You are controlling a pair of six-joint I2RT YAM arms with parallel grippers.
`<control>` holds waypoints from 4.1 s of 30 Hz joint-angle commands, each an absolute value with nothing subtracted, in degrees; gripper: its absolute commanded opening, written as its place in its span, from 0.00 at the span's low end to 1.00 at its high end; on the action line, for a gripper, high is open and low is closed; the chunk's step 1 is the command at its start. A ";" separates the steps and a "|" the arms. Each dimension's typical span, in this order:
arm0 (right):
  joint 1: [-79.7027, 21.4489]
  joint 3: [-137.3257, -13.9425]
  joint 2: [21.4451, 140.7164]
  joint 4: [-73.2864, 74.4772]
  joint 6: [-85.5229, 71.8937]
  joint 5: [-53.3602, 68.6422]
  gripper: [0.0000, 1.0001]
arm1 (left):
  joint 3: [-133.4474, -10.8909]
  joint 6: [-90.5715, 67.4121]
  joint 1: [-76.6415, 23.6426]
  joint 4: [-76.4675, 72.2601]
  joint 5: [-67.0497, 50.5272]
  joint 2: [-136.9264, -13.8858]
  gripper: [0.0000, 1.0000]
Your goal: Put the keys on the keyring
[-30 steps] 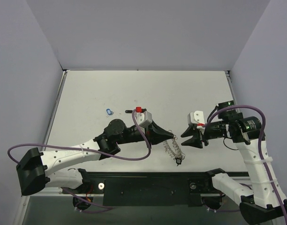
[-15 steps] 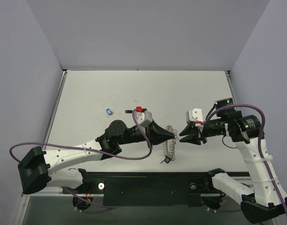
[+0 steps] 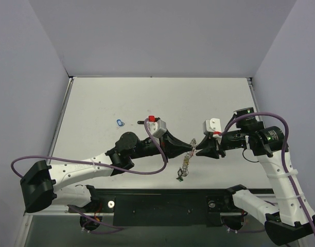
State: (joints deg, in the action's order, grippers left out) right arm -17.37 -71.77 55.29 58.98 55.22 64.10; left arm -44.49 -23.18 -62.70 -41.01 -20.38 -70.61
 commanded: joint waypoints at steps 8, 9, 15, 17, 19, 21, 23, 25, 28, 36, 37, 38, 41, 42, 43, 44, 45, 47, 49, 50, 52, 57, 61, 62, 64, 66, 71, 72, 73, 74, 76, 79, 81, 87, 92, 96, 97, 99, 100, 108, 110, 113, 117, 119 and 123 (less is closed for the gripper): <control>-18.19 -73.04 55.55 58.01 53.26 66.27 0.19 | -44.56 -24.96 -63.37 -47.72 -17.32 -70.66 0.00; -18.19 -72.95 55.72 57.75 53.26 66.36 0.19 | -44.56 -25.05 -63.37 -47.90 -17.23 -70.75 0.00; -18.19 -72.68 55.46 56.43 51.51 65.83 0.08 | -44.39 -25.31 -63.46 -47.99 -16.61 -70.84 0.00; -18.11 -72.77 55.55 56.08 50.89 65.57 0.04 | -44.39 -25.40 -63.46 -47.99 -16.61 -70.84 0.00; -18.19 -72.77 55.46 55.73 50.36 65.22 0.01 | -44.30 -25.40 -63.37 -47.99 -16.44 -70.93 0.00; -18.19 -72.69 55.46 55.55 50.10 65.21 0.00 | -44.21 -25.58 -63.37 -48.08 -16.00 -70.84 0.00; -18.19 -72.60 55.46 55.55 49.92 65.04 0.00 | -44.12 -25.84 -63.46 -48.16 -15.30 -70.66 0.00; -18.19 -72.42 55.28 55.63 49.92 65.04 0.00 | -43.68 -26.28 -63.46 -48.78 -14.16 -70.58 0.00; -18.19 -72.07 55.02 55.63 49.83 64.86 0.00 | -42.45 -27.59 -63.46 -50.53 -11.18 -70.05 0.00; -18.89 -70.58 55.11 53.96 48.17 63.81 0.00 | -39.11 -31.99 -64.51 -58.27 -1.86 -69.96 0.00; -19.07 -70.40 55.19 53.36 47.90 63.72 0.00 | -38.85 -32.34 -64.69 -59.14 -1.41 -70.31 0.00; -19.33 -70.05 55.11 53.00 47.38 63.55 0.00 | -38.85 -32.52 -64.69 -59.59 -0.88 -70.40 0.00; -20.12 -69.26 55.20 52.03 46.58 62.93 0.00 | -38.76 -33.57 -64.95 -62.21 -0.53 -71.28 0.00; -20.21 -68.82 55.11 51.77 46.41 62.67 0.00 | -38.67 -34.18 -64.95 -62.75 -0.44 -71.63 0.00; -20.48 -68.64 55.19 51.77 46.41 62.58 0.00 | -38.76 -34.36 -64.95 -63.71 -0.44 -71.98 0.00; -20.57 -68.47 55.11 51.59 46.23 62.67 0.00 | -38.67 -34.97 -64.95 -64.16 -0.53 -72.24 0.00; -20.65 -68.38 55.11 51.59 46.14 62.75 0.00 | -38.85 -35.24 -64.95 -64.86 -0.53 -72.86 0.00; -20.74 -68.03 55.11 51.42 45.97 63.19 0.00 | -38.76 -35.51 -64.95 -66.00 -0.88 -73.56 0.00; -20.83 -67.50 55.02 51.07 45.27 63.81 0.00 | -38.76 -35.94 -64.95 -67.57 -1.93 -74.35 0.00; -20.74 -67.33 54.93 50.72 45.18 64.07 0.00 | -38.67 -36.03 -64.95 -69.24 -2.28 -74.79 0.00; -20.83 -66.97 54.76 50.80 44.91 64.60 0.00 | -38.41 -36.21 -64.95 -71.09 -3.07 -75.50 0.00; -20.74 -66.62 54.05 51.50 44.56 65.65 0.00 | -37.36 -35.68 -64.78 -72.25 -3.25 -75.76 0.00; -19.34 -68.11 53.18 54.56 45.08 66.62 0.17 | -36.22 -34.02 -63.99 -72.42 -6.76 -74.97 0.00; -18.29 -69.07 52.74 55.28 45.44 67.23 0.25 | -36.04 -33.58 -63.38 -72.16 -9.81 -74.54 0.00; -16.01 -70.57 52.04 57.83 46.58 68.37 0.32 | -36.12 -32.62 -62.15 -70.68 -15.60 -73.75 0.00; -13.46 -71.89 50.98 59.76 46.58 69.52 0.38 | -35.86 -29.81 -61.70 -68.74 -21.33 -72.61 0.00; -11.51 -72.34 50.01 63.10 47.02 74.08 0.48 | -35.86 -21.72 -61.61 -62.24 -29.61 -69.70 0.00; -11.51 -71.99 49.92 63.11 47.02 75.40 0.48 | -35.86 -19.71 -61.61 -61.53 -30.49 -69.18 0.00; -11.60 -71.72 50.18 63.11 47.02 75.93 0.49 | -36.12 -18.73 -61.52 -60.48 -30.58 -68.91 0.00; -11.69 -71.46 50.27 63.11 47.02 76.29 0.49 | -36.38 -17.76 -61.52 -60.03 -31.02 -68.99 0.00; -12.04 -71.11 50.80 63.02 47.37 76.81 0.49 | -37.18 -17.14 -61.52 -59.94 -31.90 -69.52 0.00; -12.39 -70.66 51.59 62.75 47.55 78.83 0.46 | -37.53 -17.49 -61.61 -62.30 -31.99 -71.10 0.00; -12.57 -70.58 51.85 62.75 47.46 79.97 0.42 | -37.44 -18.71 -61.70 -64.32 -31.64 -72.15 0.00; -14.15 -67.77 52.12 58.89 43.69 79.28 0.31 | -37.70 -20.56 -61.87 -69.17 -29.80 -75.05 0.00; -14.68 -66.80 52.29 57.48 43.59 77.52 0.29 | -38.32 -21.88 -62.14 -72.33 -29.01 -76.46 0.00; -14.85 -66.18 52.30 57.48 45.08 74.63 0.28 | -38.14 -23.20 -62.23 -74.17 -28.57 -77.17 0.00; -14.85 -66.18 52.38 57.65 45.35 74.10 0.28 | -37.97 -23.55 -62.23 -74.44 -28.48 -77.25 0.00; -14.85 -65.74 52.38 57.66 46.14 73.65 0.28 | -37.79 -24.52 -62.31 -75.76 -28.04 -77.69 0.00; -14.85 -65.74 52.47 57.66 46.49 73.83 0.28 | -37.71 -25.04 -62.40 -76.72 -27.86 -78.04 0.00; -15.73 -66.53 53.44 59.68 48.87 75.50 0.23 | -37.18 -26.98 -62.84 -80.42 -26.28 -79.80 0.00; -15.91 -66.45 53.44 59.59 48.87 75.41 0.21 | -37.00 -27.07 -62.93 -80.77 -25.93 -79.98 0.00; -16.00 -66.27 53.26 59.24 48.60 75.59 0.19 | -37.09 -27.16 -63.02 -80.77 -25.84 -79.98 0.00; -16.17 -65.92 53.26 58.54 47.73 75.06 0.14 | -37.00 -27.25 -63.11 -80.68 -25.40 -79.98 0.00; -16.26 -65.83 53.26 58.18 47.46 74.53 0.12 | -37.09 -27.25 -63.11 -80.68 -25.14 -79.98 0.00; -16.61 -65.92 53.61 57.13 46.32 74.01 0.13 | -37.18 -27.33 -63.46 -80.68 -25.05 -80.16 0.00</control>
State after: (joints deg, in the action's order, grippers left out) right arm -15.92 -66.04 53.10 57.98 47.24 73.23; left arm -35.40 -26.59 -62.94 -71.40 -26.33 -80.38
